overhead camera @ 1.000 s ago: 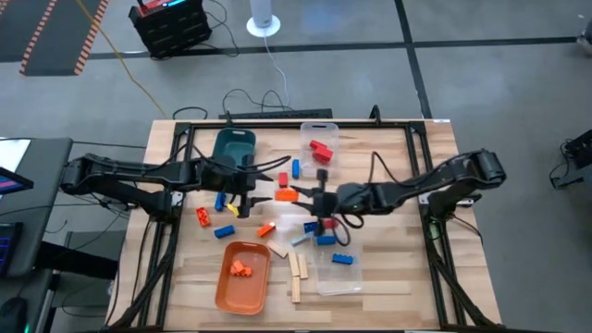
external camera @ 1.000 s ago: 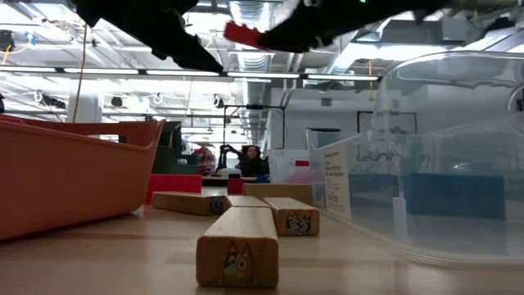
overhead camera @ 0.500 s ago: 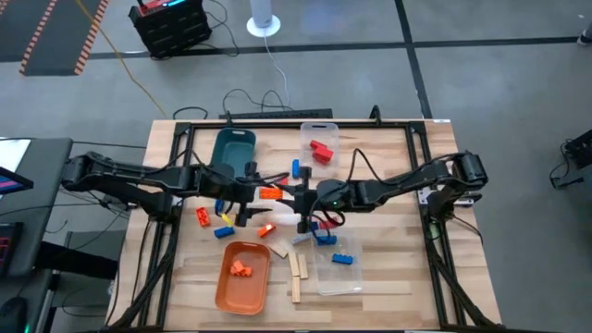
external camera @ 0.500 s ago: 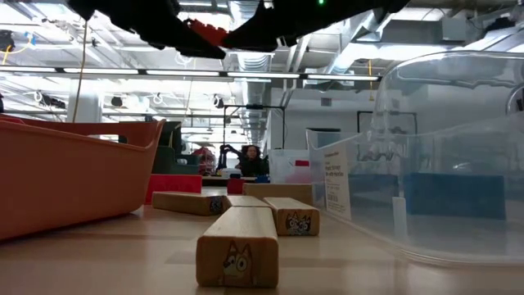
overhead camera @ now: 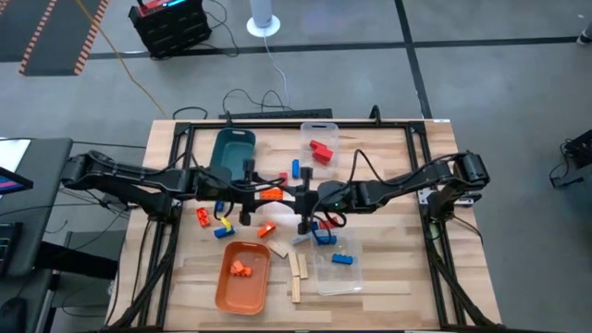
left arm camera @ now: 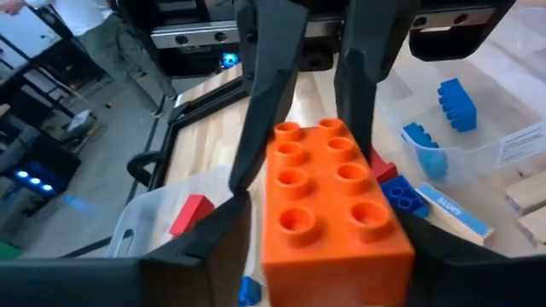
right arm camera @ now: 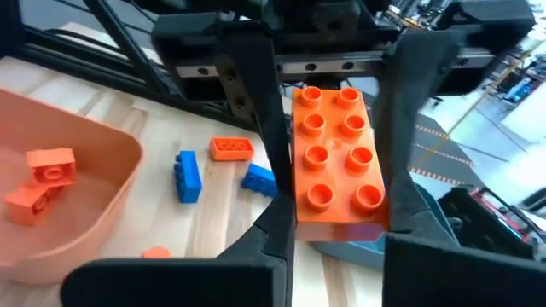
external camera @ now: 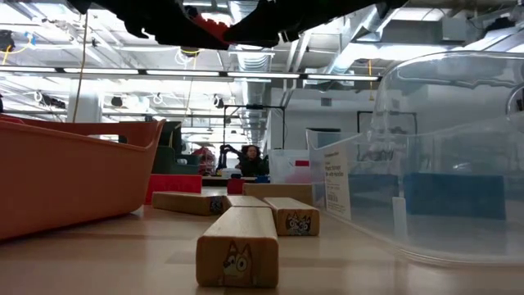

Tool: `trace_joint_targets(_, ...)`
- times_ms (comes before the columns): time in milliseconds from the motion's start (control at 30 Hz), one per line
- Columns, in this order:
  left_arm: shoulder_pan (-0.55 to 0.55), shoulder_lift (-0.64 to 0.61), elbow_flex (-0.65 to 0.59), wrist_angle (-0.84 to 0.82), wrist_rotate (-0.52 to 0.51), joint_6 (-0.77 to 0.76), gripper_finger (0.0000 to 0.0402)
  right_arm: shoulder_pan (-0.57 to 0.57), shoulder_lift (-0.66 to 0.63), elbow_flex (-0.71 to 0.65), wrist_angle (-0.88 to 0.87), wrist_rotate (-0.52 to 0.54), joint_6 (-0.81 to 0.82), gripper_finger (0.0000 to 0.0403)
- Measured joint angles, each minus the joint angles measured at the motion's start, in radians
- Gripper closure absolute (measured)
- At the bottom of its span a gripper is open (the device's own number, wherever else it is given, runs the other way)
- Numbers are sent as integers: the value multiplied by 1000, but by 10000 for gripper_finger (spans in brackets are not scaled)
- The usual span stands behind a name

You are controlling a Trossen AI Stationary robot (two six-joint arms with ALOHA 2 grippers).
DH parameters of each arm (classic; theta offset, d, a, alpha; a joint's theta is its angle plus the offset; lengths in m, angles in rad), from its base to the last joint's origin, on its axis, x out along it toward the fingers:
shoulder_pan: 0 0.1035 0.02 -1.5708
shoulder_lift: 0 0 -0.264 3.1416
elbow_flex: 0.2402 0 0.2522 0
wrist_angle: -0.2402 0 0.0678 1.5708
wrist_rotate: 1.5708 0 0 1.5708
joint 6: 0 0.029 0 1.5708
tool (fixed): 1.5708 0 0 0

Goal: Sort blocks
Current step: Put the orange game piece into the orange bin

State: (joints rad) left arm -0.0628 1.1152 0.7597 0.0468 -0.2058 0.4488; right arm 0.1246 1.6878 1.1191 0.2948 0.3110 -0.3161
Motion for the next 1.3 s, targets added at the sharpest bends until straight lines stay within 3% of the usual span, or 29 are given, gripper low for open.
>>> trace_joint_targets(200, -1, 0, 0, -5, 4, -31, 263, -1, 1, -2, -57, 51, 4, 346)
trace_joint_targets(500, -1, 0, 1, -10, 1, -30, 261, 8, 1, -2, -56, 56, -9, 343)
trace_joint_targets(600, -1, 0, 1, -13, 2, -35, 261, 17, 0, -2, -71, 56, -21, 320)
trace_joint_targets(767, -1, -3, 2, -54, -4, -53, 261, 18, -28, -3, -133, 61, 22, 243)
trace_joint_targets(933, -6, -28, 22, -144, -8, -79, 260, 12, -97, -2, -284, 61, 104, 179)
trace_joint_targets(1100, -20, -77, 46, -276, -10, -161, 260, 11, -152, -2, -428, 66, 206, 162)
trace_joint_targets(1300, -89, -103, 48, -447, 16, -279, 260, 20, -146, -37, -524, 161, 307, 166)
